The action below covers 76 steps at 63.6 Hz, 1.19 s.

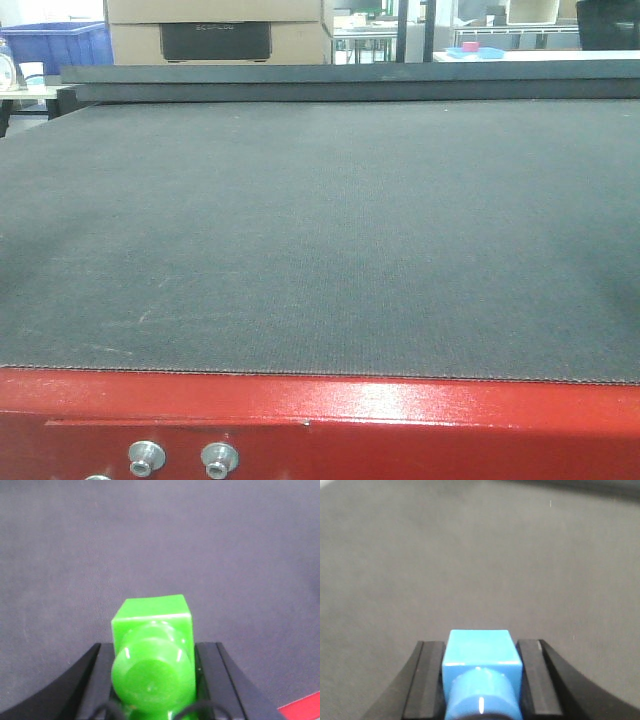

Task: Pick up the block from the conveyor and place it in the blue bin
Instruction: 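Lift both held blocks up off the conveyor belt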

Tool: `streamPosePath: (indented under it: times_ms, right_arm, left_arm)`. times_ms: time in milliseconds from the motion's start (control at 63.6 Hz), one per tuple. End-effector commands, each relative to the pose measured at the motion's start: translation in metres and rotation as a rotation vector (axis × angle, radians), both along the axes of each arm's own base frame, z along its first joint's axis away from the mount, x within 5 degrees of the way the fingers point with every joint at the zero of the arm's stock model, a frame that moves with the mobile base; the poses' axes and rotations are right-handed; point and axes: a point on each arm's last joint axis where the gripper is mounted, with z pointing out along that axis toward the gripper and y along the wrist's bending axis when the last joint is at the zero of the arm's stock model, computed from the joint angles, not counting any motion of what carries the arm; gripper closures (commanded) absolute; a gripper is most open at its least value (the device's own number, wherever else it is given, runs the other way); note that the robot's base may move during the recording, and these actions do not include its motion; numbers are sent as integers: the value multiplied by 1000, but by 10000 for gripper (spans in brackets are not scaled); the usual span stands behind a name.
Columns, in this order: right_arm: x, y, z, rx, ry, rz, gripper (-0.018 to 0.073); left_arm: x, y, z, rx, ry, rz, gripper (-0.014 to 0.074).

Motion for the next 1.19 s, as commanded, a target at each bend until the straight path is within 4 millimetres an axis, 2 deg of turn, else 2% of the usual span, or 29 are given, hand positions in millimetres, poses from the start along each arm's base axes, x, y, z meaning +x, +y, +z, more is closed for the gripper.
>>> streamPosePath:
  times_ms: [0, 157, 330, 1179]
  right_arm:
    - [-11, -2, 11, 19, -50, -4, 718]
    - [-22, -3, 14, 22, -81, -2, 718]
    - [-27, -3, 16, 23, -94, -1, 718]
    - [-27, -3, 16, 22, -92, 0, 722]
  left_arm:
    - [-12, 4, 7, -24, -45, 1, 707]
    - [-20, 7, 11, -35, -82, 1, 707]
    - [-20, 8, 11, -23, -77, 6, 707]
    - [-20, 8, 12, -25, -88, 6, 707]
